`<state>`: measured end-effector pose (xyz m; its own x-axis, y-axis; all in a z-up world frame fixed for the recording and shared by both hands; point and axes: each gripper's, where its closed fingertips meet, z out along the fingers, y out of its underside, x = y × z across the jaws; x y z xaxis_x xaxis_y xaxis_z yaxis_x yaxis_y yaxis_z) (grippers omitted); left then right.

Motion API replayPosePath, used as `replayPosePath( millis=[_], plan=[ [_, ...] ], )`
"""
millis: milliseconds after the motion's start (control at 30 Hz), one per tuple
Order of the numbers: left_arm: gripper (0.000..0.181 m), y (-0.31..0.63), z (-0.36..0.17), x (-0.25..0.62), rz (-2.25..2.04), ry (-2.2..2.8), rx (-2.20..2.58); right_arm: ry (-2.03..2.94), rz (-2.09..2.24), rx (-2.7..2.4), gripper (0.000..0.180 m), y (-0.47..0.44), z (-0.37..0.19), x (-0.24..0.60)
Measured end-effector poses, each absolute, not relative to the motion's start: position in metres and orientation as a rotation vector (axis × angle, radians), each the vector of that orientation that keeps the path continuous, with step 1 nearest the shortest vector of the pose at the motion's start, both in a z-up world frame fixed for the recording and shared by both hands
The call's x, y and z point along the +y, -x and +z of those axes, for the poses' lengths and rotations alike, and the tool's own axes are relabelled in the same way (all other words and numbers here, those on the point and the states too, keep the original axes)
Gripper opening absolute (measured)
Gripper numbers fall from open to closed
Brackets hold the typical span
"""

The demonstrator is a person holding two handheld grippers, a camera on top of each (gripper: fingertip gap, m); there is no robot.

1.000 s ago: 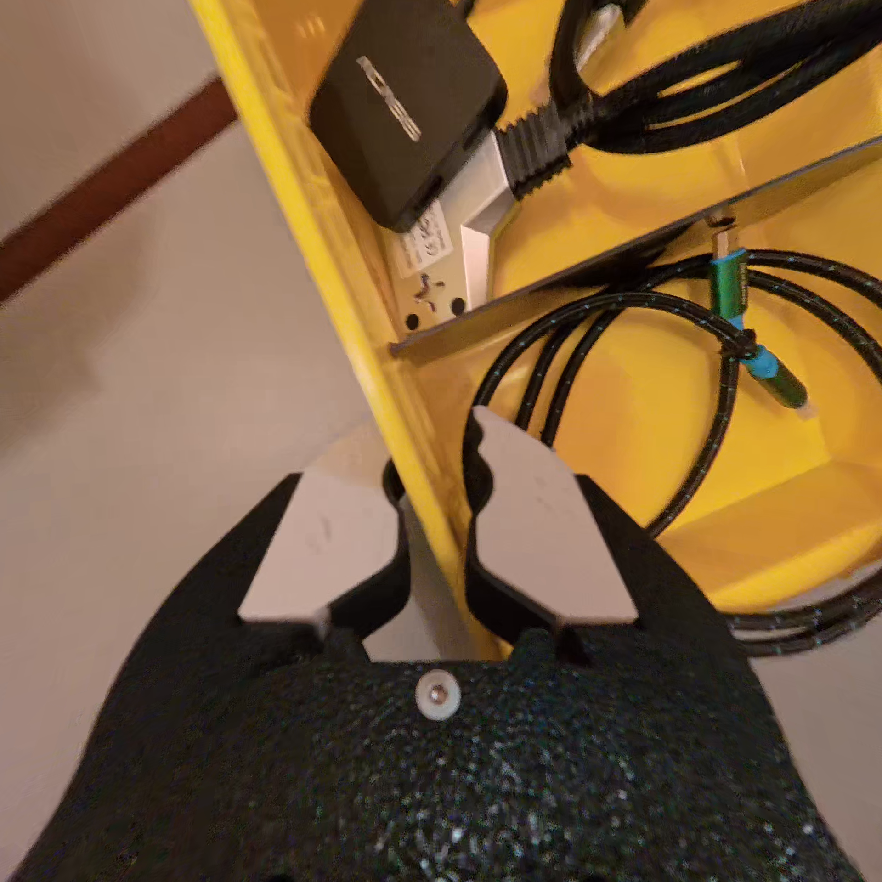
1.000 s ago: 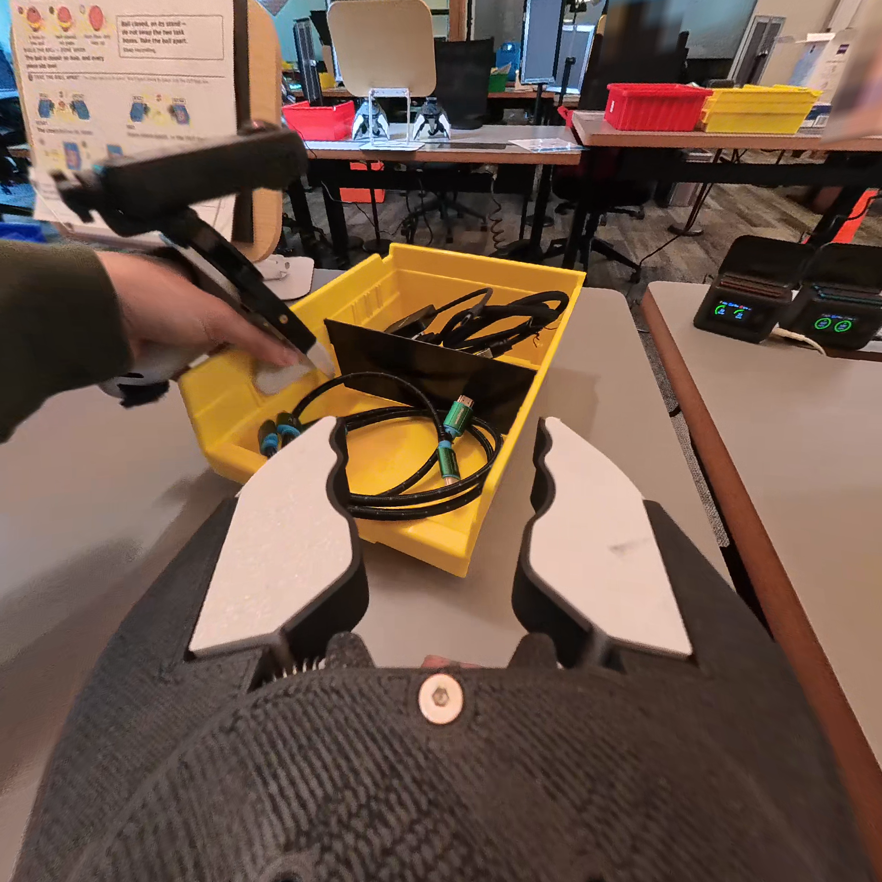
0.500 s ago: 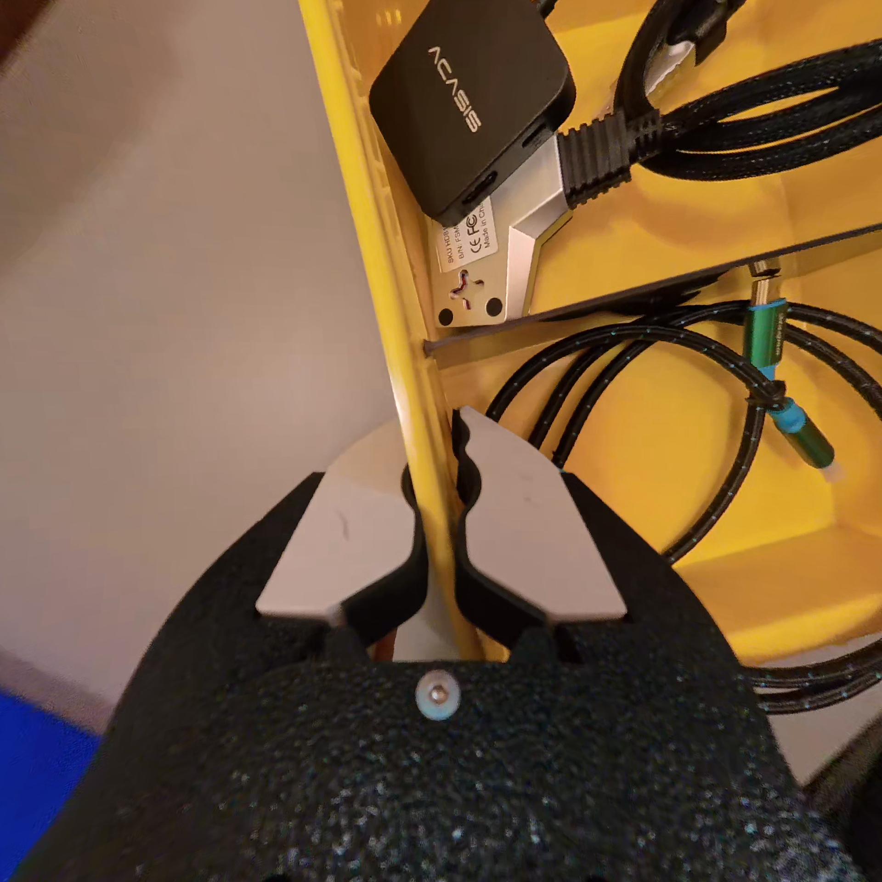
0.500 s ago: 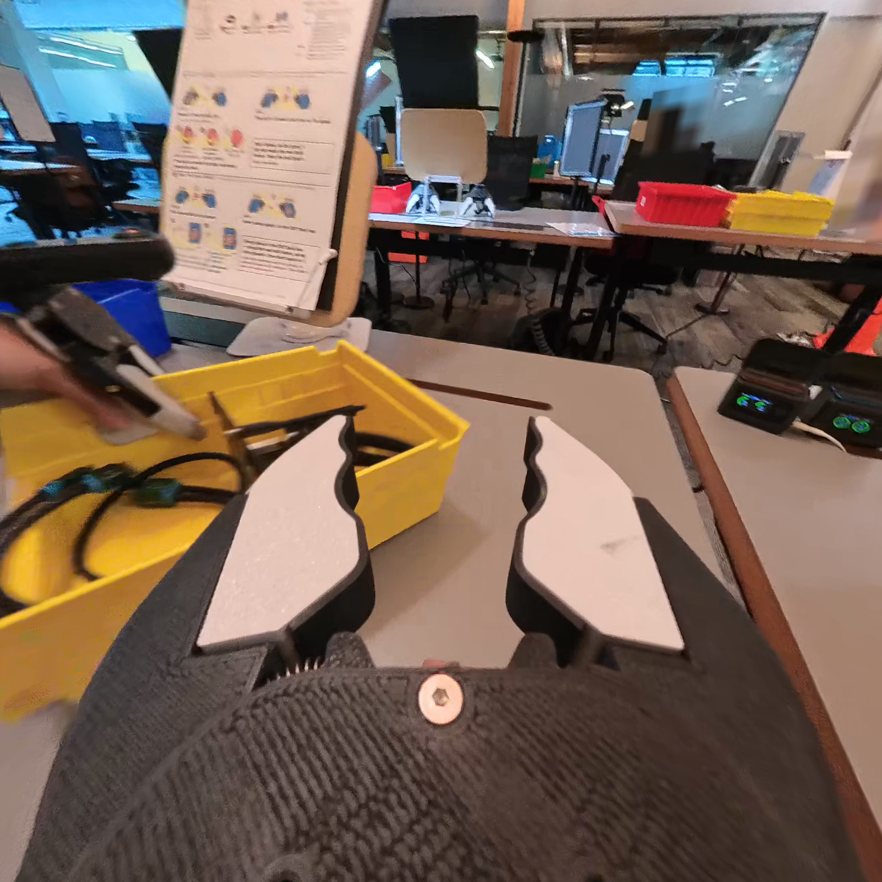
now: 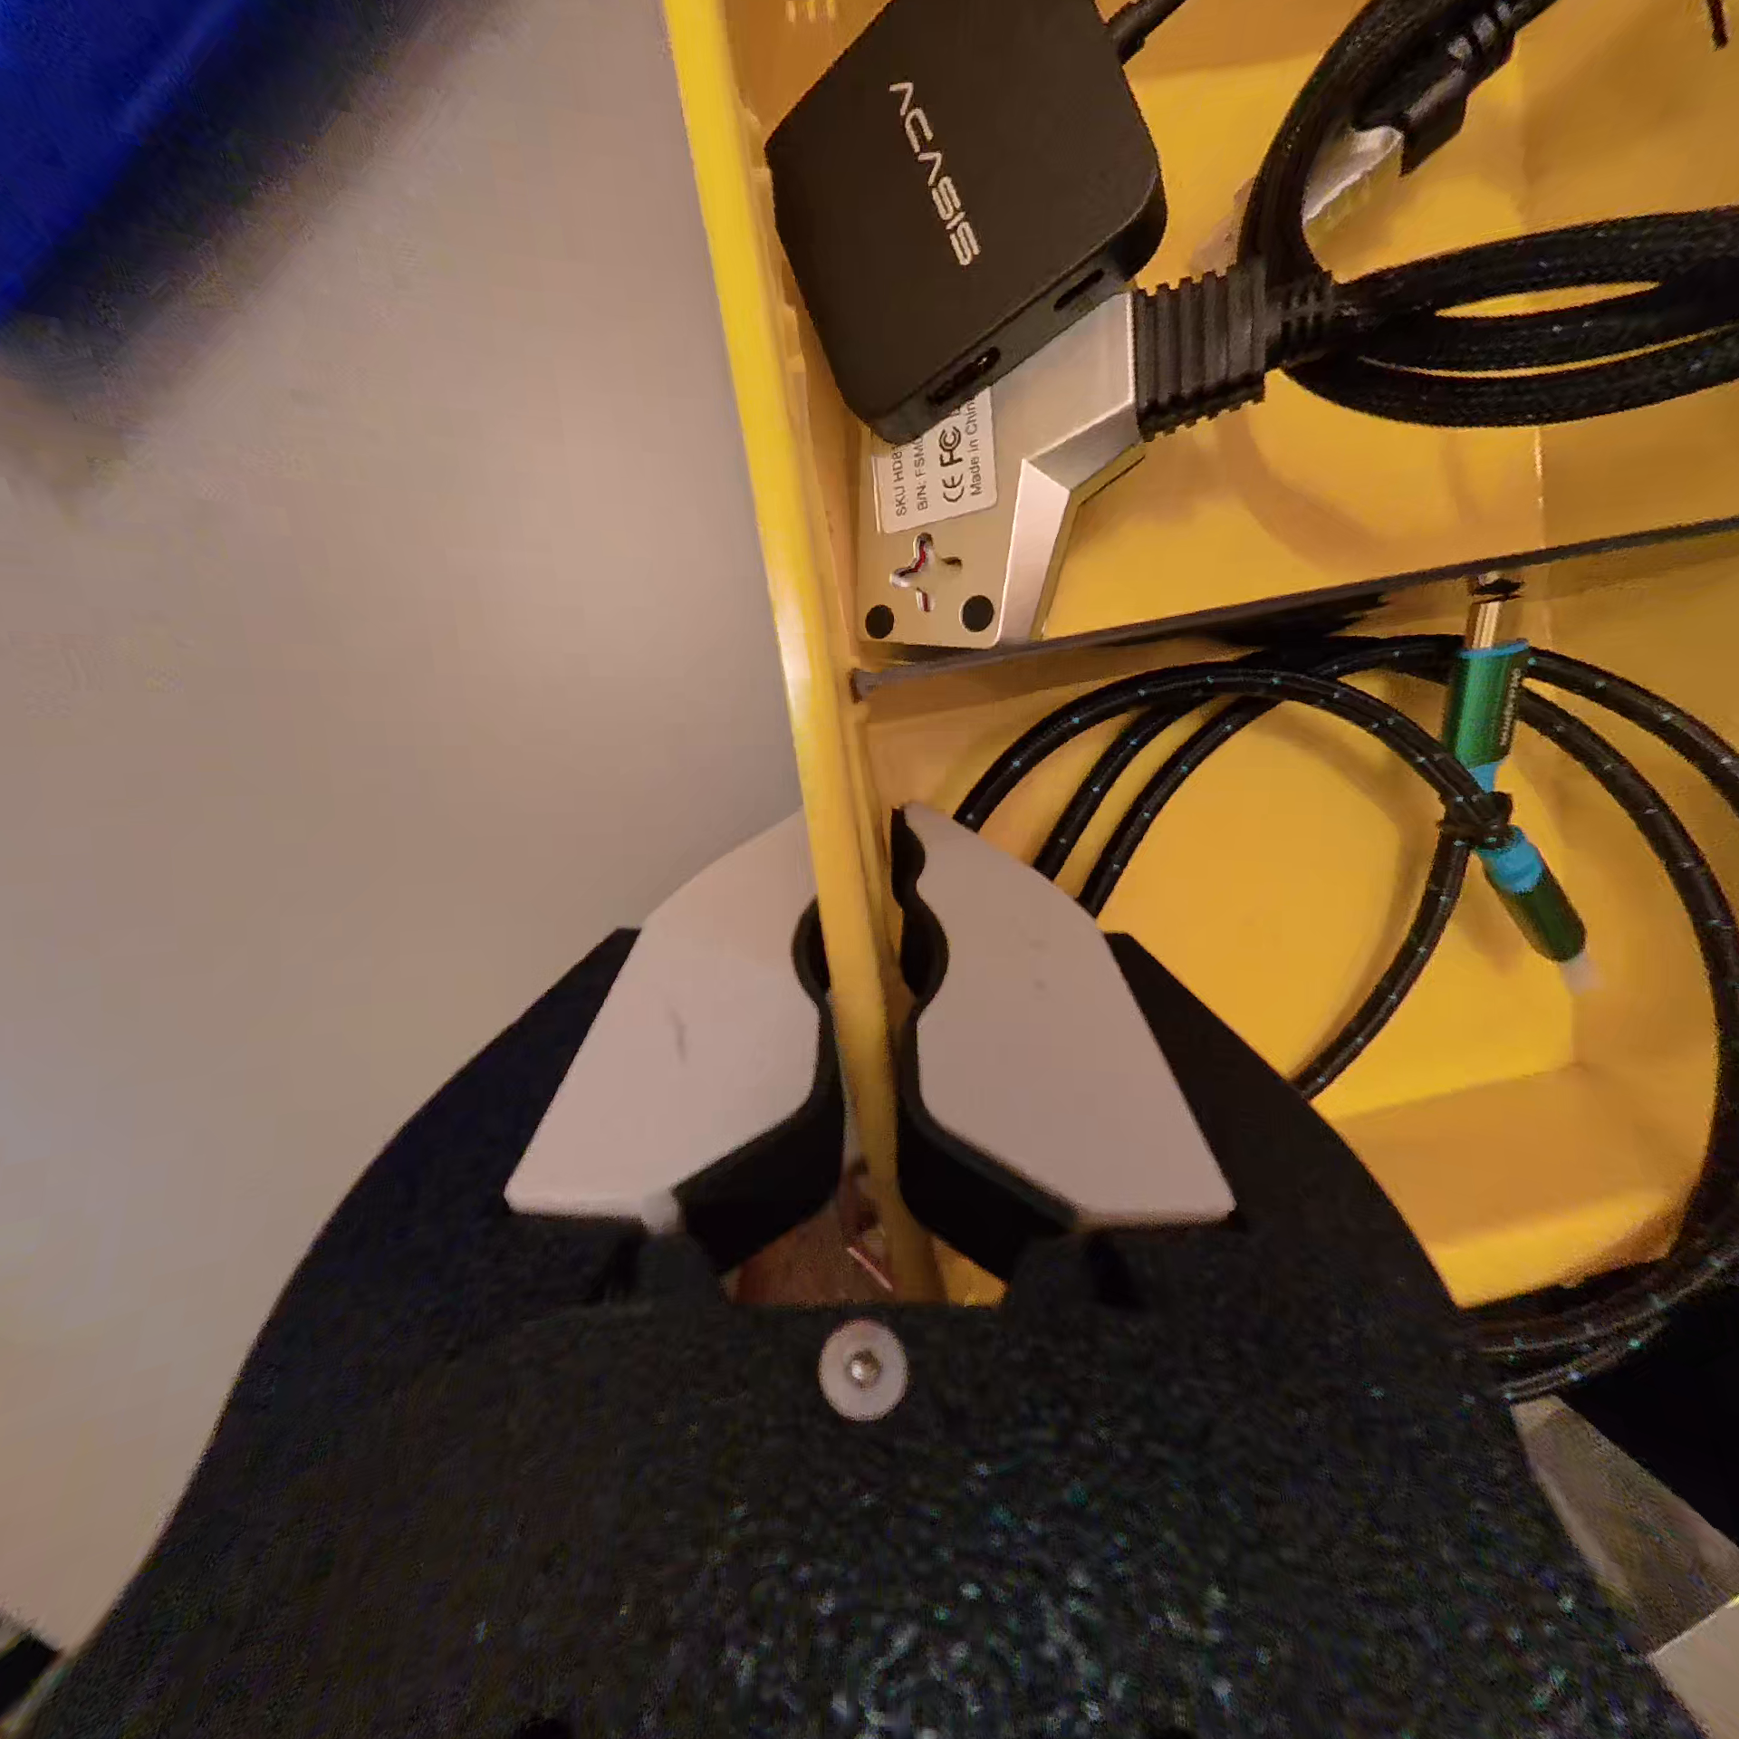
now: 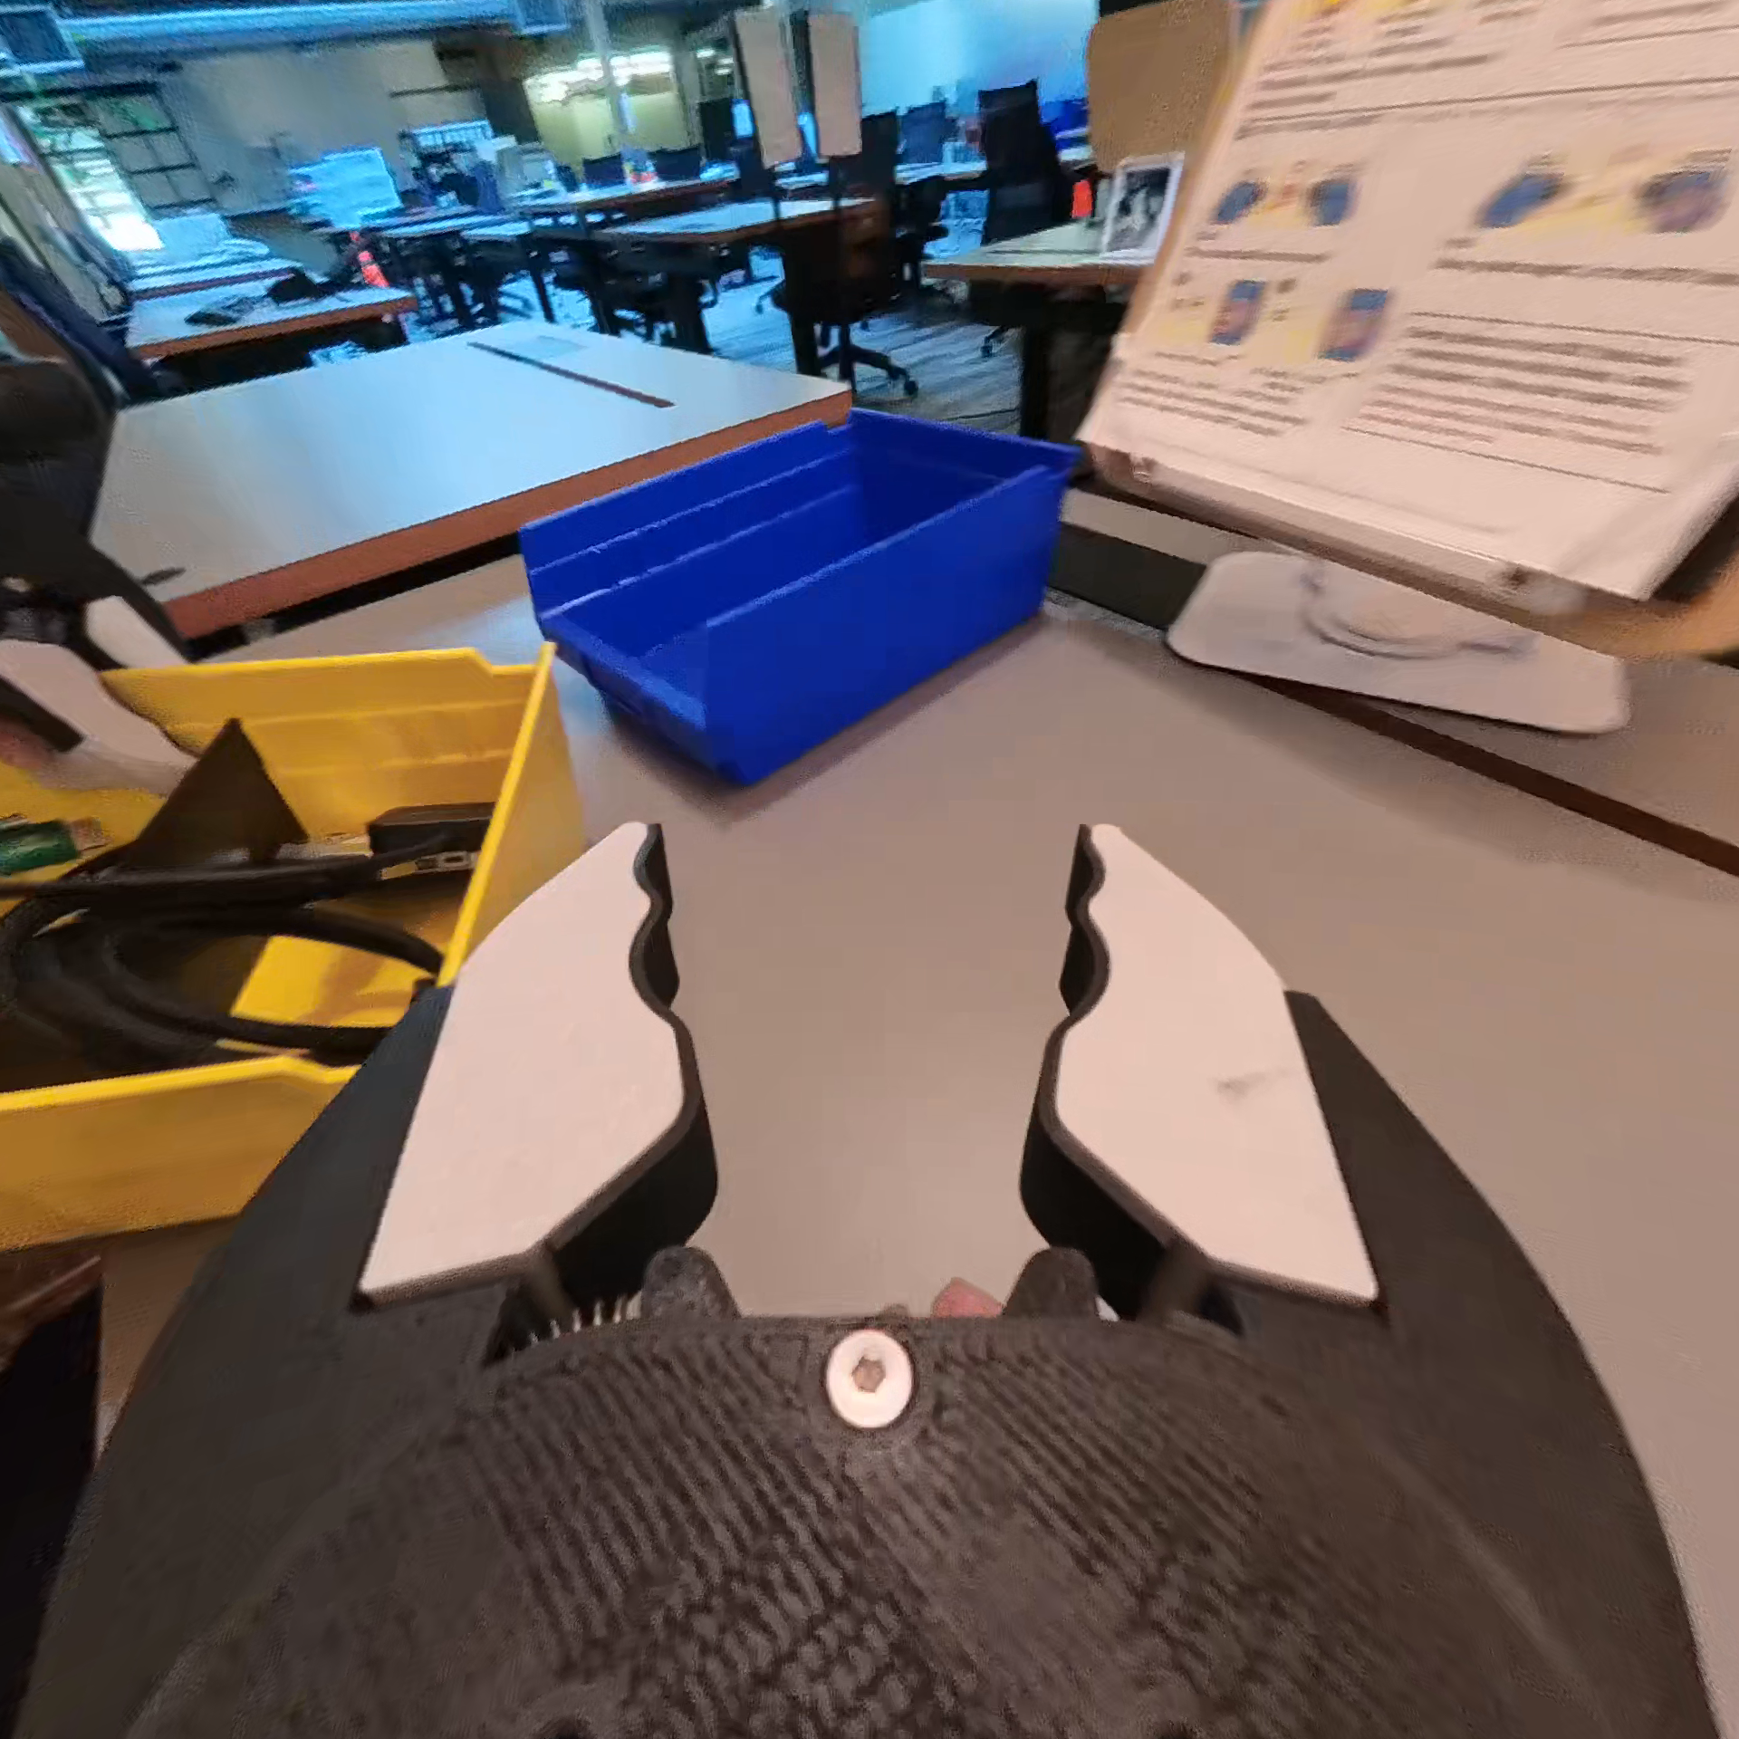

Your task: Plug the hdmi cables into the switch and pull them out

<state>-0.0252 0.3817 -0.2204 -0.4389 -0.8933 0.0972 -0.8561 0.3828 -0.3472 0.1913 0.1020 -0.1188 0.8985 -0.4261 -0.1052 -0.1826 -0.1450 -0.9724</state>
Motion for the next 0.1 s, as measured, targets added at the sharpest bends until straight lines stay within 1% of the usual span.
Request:
replayPosePath(
  millis=[33,100],
  plan=[
    [0.006,0.038,-0.22,0.398,-0.524,1.635,2.489,1.723,-0.224,0.452,0.084,-0.193,-0.117,0.126],
    [0.006,0.059,-0.218,0.43,-0.503,1.714,2.408,1.723,-0.209,0.455,0.086,-0.199,-0.116,0.175]
  ],
)
